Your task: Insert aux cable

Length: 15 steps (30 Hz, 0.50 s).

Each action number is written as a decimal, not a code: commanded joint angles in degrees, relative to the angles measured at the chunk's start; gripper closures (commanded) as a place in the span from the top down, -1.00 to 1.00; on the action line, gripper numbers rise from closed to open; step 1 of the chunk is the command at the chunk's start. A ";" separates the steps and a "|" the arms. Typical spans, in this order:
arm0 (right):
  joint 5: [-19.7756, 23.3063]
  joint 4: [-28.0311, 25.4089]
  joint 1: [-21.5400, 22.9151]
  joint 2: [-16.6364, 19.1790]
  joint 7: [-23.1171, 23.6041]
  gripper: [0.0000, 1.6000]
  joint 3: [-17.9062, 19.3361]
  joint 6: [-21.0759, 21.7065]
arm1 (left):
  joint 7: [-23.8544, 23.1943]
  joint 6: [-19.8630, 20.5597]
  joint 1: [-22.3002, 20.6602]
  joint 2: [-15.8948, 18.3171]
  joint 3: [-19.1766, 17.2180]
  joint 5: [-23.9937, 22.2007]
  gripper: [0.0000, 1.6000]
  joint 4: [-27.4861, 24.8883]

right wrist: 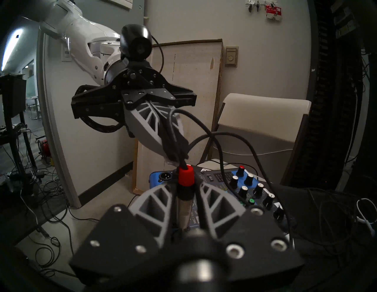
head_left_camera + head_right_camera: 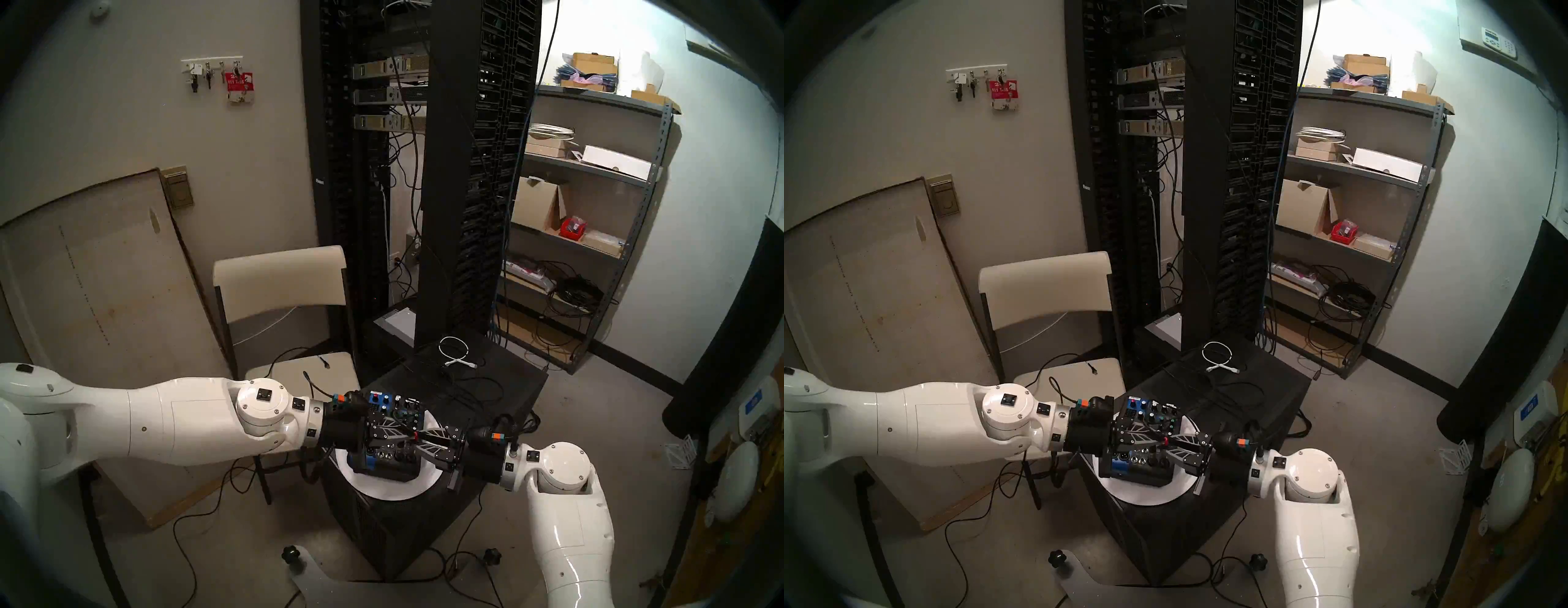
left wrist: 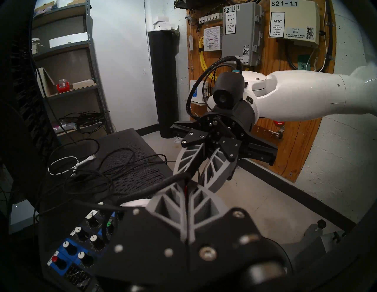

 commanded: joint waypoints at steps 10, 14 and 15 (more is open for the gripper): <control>0.61 -0.83 0.34 -0.02 0.86 -1.00 -0.48 -0.12 | -0.42 0.14 -0.35 -0.14 -0.17 -0.09 -1.00 -0.12; 0.35 -0.56 -0.03 -0.01 0.78 -1.00 -0.49 -0.38 | -0.54 0.19 -0.26 -0.20 -0.06 -0.02 -1.00 -0.19; 0.32 -0.47 -0.06 -0.02 0.77 -1.00 -0.44 -0.47 | -0.53 0.19 -0.23 -0.22 -0.03 0.01 -1.00 -0.21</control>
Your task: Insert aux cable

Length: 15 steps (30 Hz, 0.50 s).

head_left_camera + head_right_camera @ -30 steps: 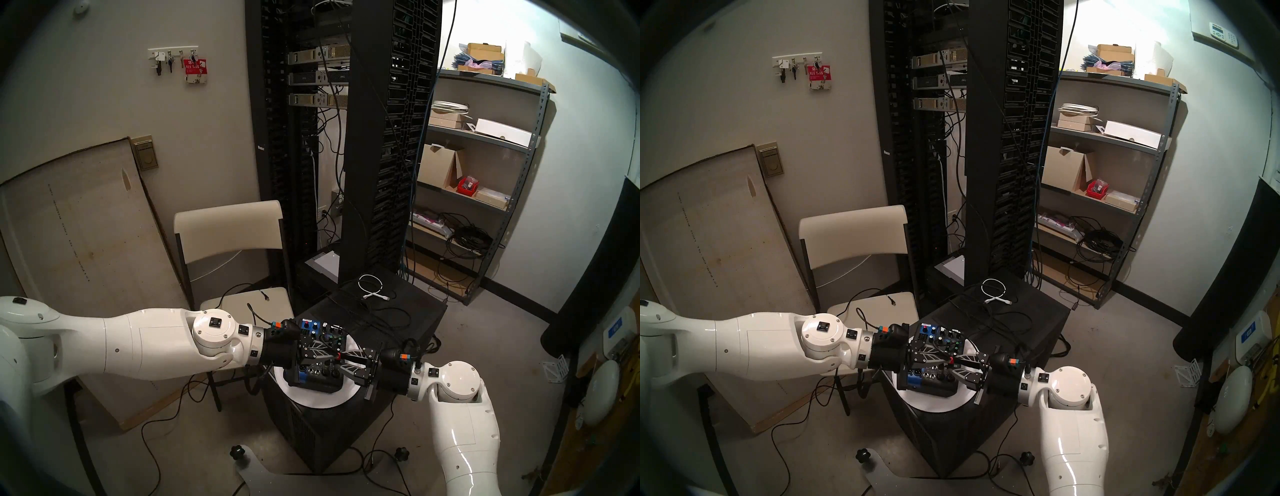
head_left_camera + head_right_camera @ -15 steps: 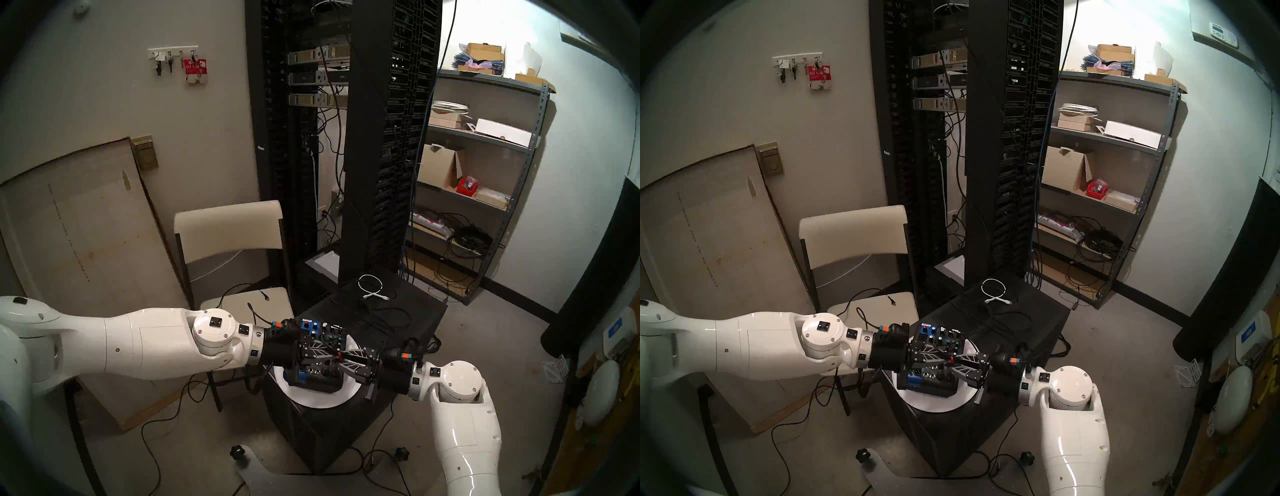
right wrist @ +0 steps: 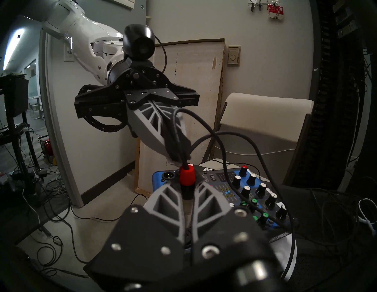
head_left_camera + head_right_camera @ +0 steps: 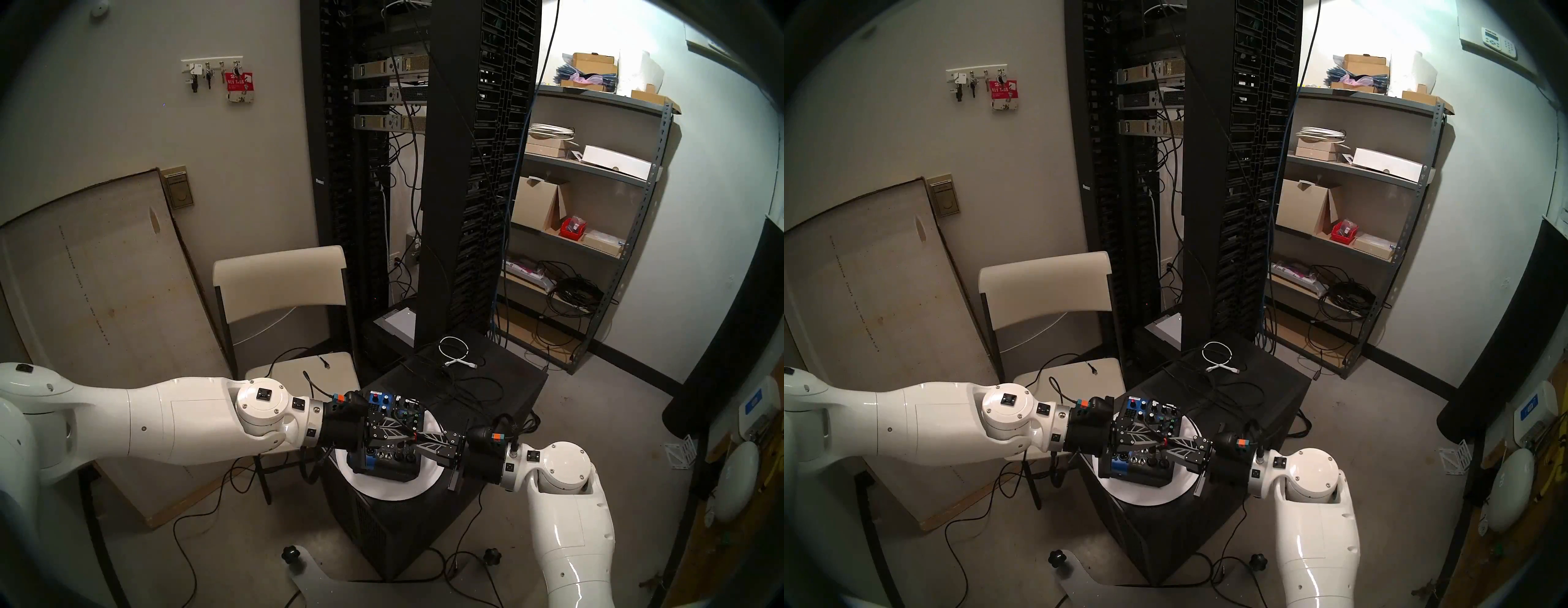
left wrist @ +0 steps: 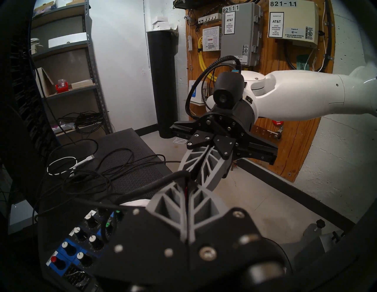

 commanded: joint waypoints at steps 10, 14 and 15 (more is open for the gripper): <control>-0.49 -0.15 -0.66 -0.10 -0.36 -1.00 -0.41 -1.73 | -0.35 0.98 -0.38 -0.39 0.33 0.93 -1.00 -0.46; -1.16 -0.37 -0.93 -0.09 -0.67 -1.00 -0.58 -2.06 | -0.08 1.46 -0.54 -0.21 0.47 1.73 -1.00 -0.73; -1.30 -0.36 -1.02 -0.09 -0.59 -1.00 -0.62 -2.23 | 0.16 1.79 -0.82 -0.05 0.63 2.88 -1.00 -1.01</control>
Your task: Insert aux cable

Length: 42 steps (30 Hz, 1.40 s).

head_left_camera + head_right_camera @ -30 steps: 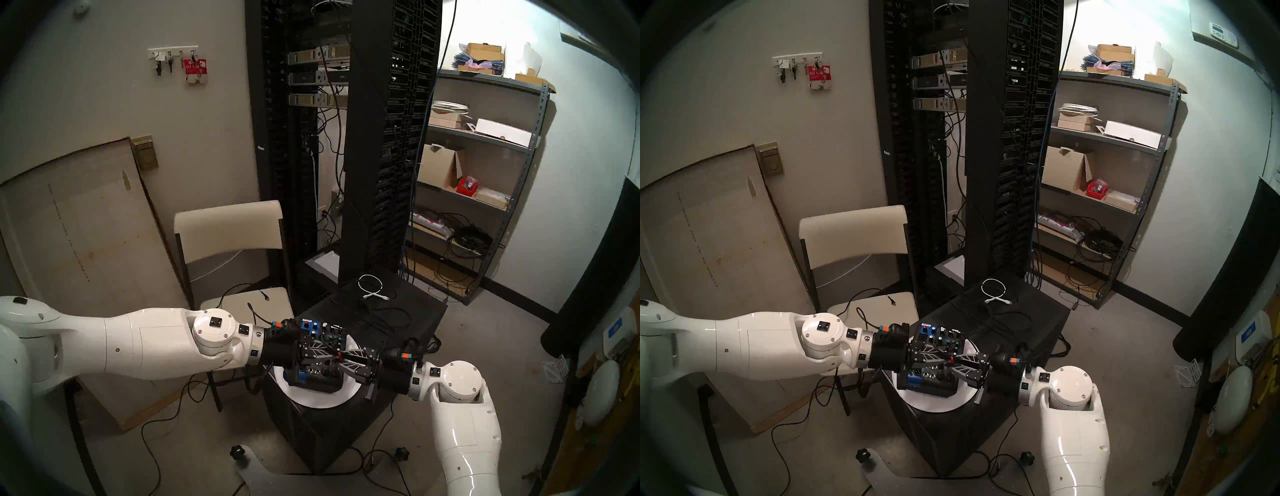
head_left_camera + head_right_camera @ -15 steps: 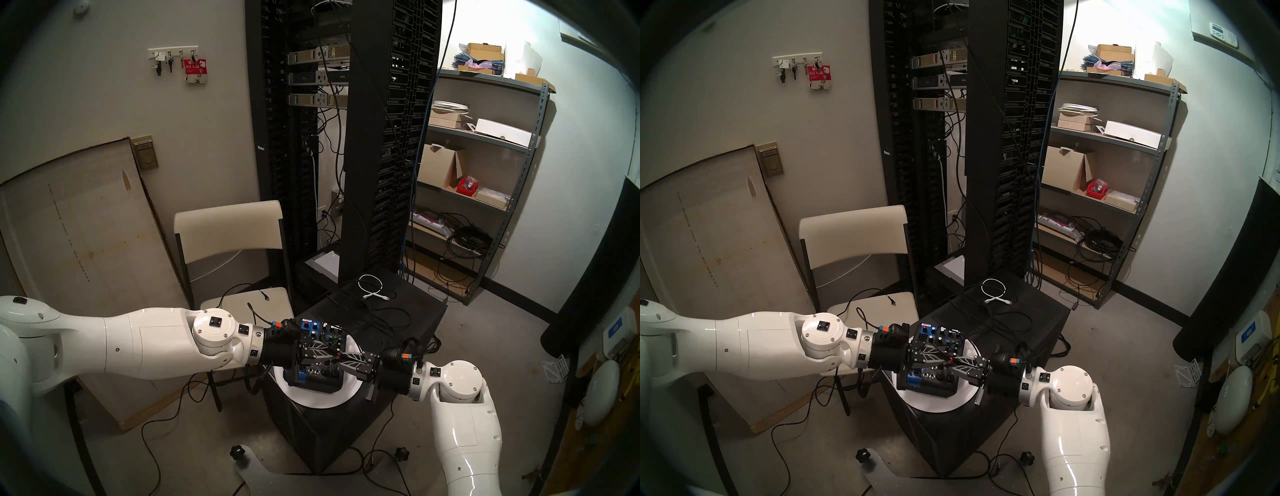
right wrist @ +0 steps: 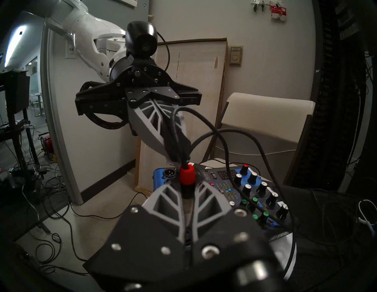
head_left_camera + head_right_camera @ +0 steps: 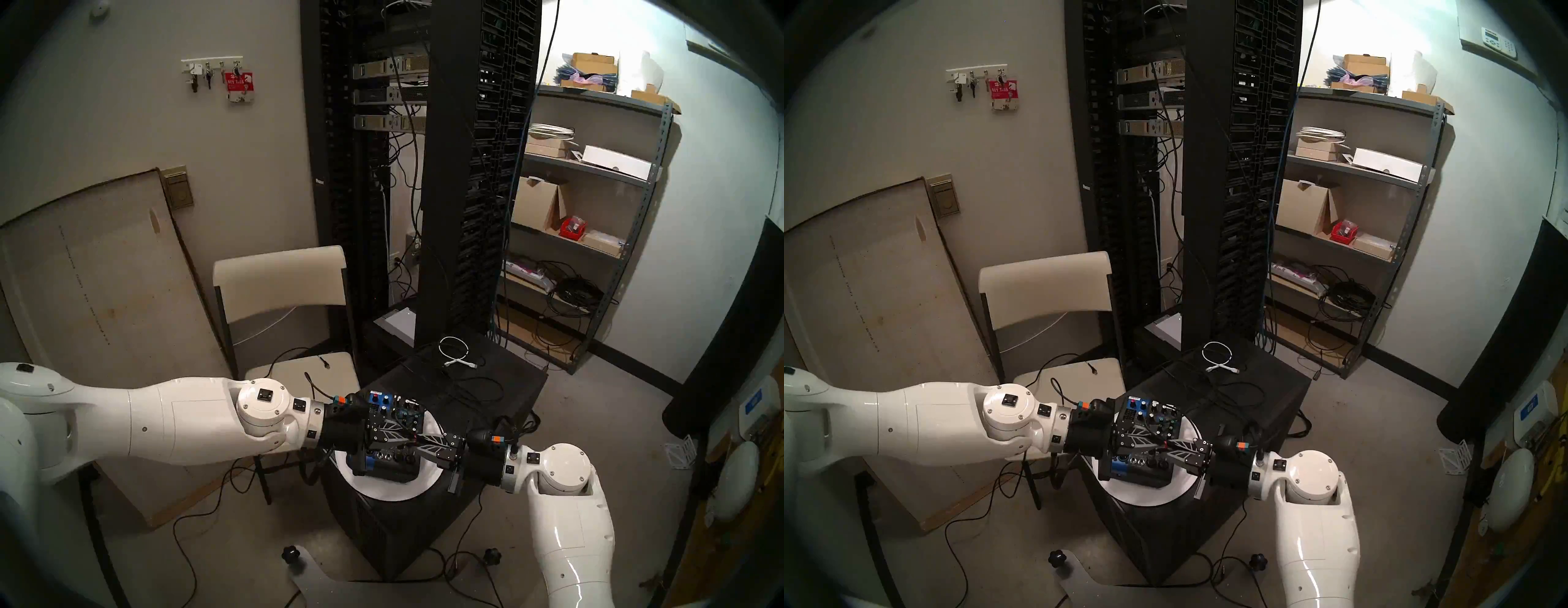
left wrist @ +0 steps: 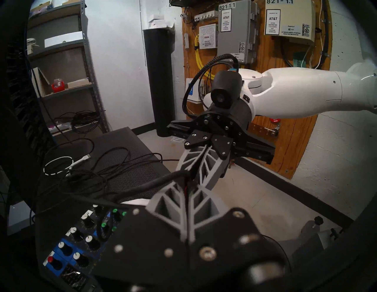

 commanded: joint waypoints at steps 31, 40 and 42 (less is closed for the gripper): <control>-4.56 0.92 -0.38 0.09 -0.89 -1.00 -1.06 -0.76 | 0.81 1.38 -0.62 0.59 -0.11 1.96 -1.00 -0.78; -4.59 1.77 -0.03 0.21 -0.74 -1.00 -1.15 -0.95 | 0.53 1.32 -0.60 0.56 0.03 1.79 -1.00 -0.75; -4.32 1.68 -0.05 0.07 -0.73 -1.00 -1.12 -1.05 | 0.48 1.22 -0.61 0.55 0.03 1.81 -1.00 -0.76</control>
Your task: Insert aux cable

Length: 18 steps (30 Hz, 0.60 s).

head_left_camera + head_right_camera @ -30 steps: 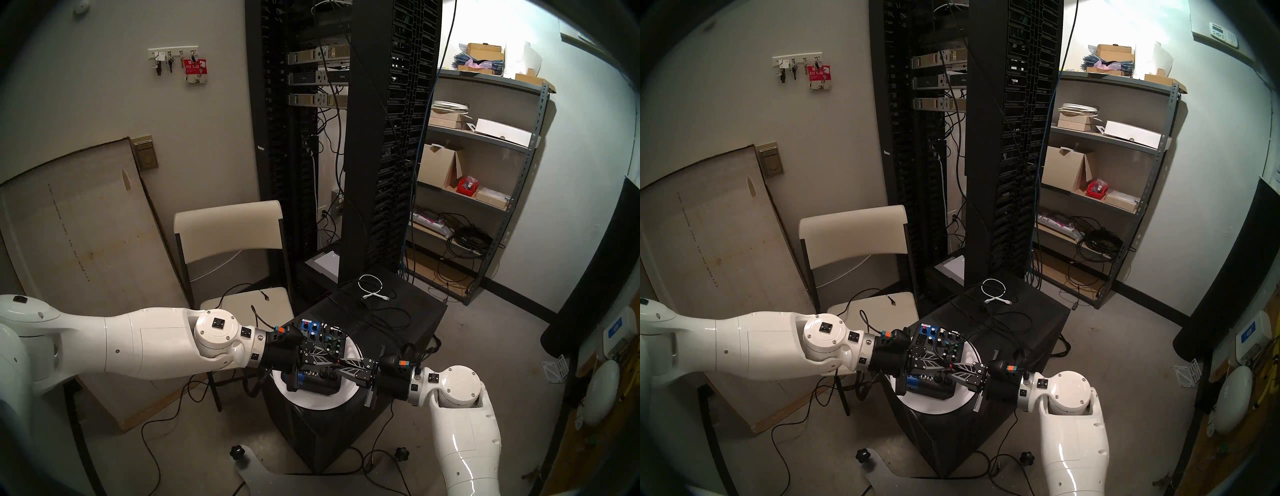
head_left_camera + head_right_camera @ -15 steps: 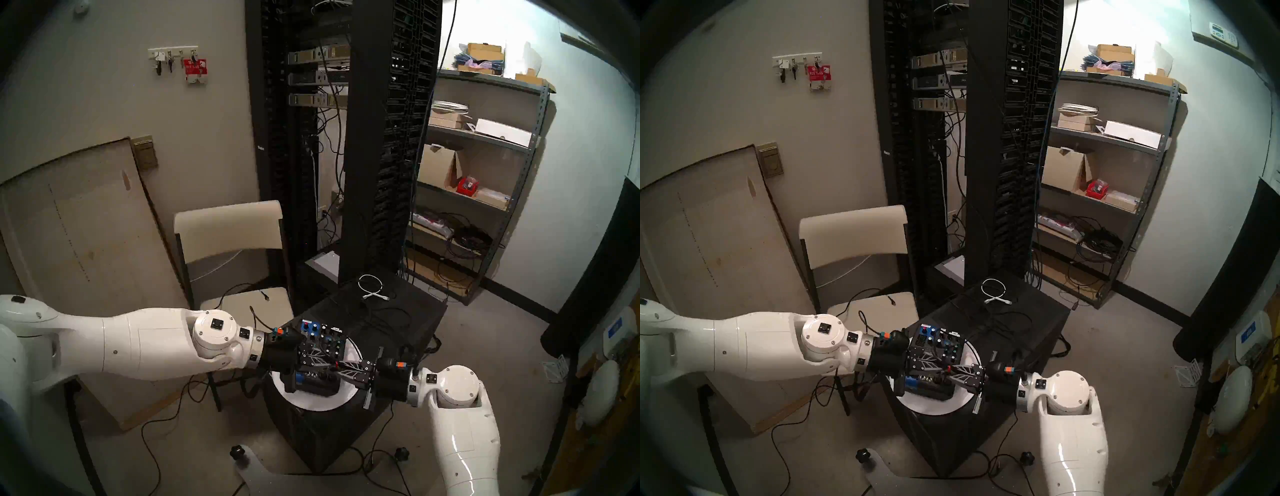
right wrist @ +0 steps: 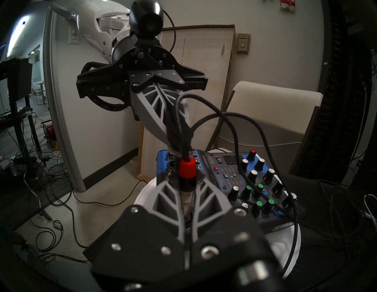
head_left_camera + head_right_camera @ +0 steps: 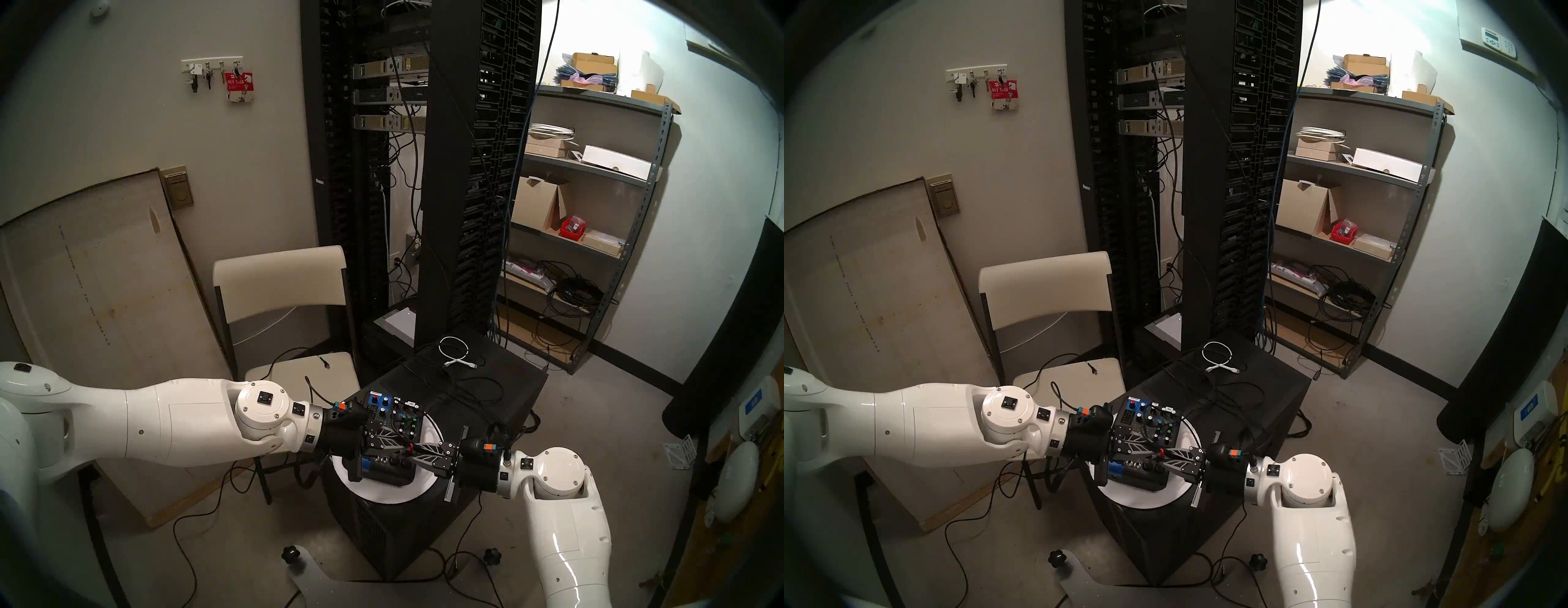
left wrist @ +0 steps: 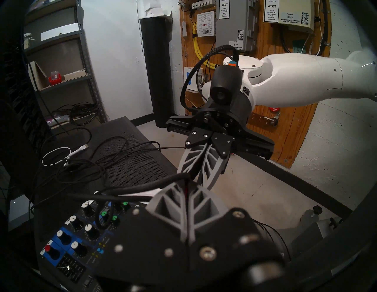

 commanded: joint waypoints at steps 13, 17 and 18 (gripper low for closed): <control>0.24 -0.72 0.17 -0.06 -0.14 -0.91 0.08 0.60 | -1.05 0.42 -1.23 -0.43 -0.07 1.24 -1.00 -0.02; 0.35 -0.77 0.16 -0.08 -0.07 -0.85 0.13 0.69 | -1.60 0.75 -1.61 -0.37 0.06 1.74 -1.00 -0.05; 0.37 -0.79 0.15 -0.08 -0.05 -0.85 0.14 0.73 | -2.09 1.35 -2.12 -0.31 0.25 2.41 -1.00 -0.21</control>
